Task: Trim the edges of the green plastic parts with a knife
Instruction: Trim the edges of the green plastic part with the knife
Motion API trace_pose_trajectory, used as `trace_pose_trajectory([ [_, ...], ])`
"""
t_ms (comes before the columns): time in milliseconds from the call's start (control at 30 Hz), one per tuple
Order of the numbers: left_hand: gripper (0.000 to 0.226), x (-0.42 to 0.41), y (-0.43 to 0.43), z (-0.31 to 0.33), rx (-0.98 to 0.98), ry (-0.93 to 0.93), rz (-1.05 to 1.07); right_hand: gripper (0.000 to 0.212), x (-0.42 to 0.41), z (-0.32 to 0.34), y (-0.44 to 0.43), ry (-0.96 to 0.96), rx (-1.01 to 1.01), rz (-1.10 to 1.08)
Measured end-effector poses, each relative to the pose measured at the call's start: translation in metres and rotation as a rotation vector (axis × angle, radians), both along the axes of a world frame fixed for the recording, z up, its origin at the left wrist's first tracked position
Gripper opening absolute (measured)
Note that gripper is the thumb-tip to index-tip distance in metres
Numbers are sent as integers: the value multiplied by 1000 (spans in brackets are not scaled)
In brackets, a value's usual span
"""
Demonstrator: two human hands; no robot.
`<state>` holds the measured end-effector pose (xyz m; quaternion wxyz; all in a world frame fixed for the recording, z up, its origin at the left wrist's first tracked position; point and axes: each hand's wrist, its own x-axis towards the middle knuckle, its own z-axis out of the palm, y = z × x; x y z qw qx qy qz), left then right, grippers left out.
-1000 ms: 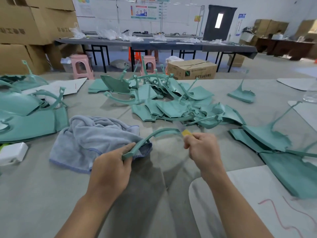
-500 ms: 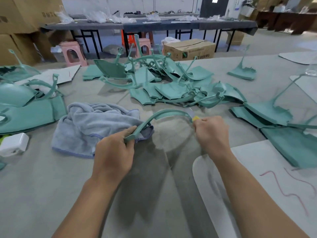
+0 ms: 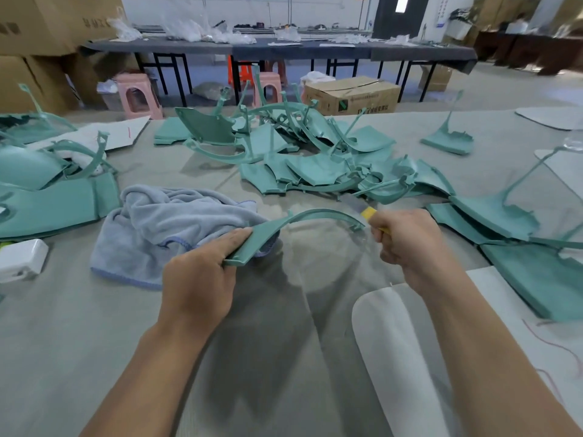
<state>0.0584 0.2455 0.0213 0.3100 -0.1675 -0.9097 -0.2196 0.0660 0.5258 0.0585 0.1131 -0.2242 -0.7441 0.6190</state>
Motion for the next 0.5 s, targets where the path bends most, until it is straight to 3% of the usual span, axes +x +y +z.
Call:
trace_pose_trajectory([
  [67, 52, -1, -2, -2, 17, -15, -31, 39, -2, 2, -3, -34, -45, 80],
  [133, 51, -2, -3, -3, 21, -20, -46, 30, -3, 0, 3, -129, 56, 80],
  [167, 49, -2, -3, -4, 19, -25, -38, 25, -4, -4, 10, -190, 182, 31],
  [233, 43, -2, -3, -3, 3, -46, -4, 25, -3, -10, 21, -349, 637, -65],
  [267, 40, -3, -3, -4, -3, -55, 12, 30, -4, -12, 20, -319, 752, -113],
  [400, 35, -5, -2, -6, 22, -62, 19, 39, -10, -20, -5, -52, 455, -53],
  [500, 36, -6, -2, -6, 38, -57, 20, 32, -14, -28, -2, -216, 488, -15],
])
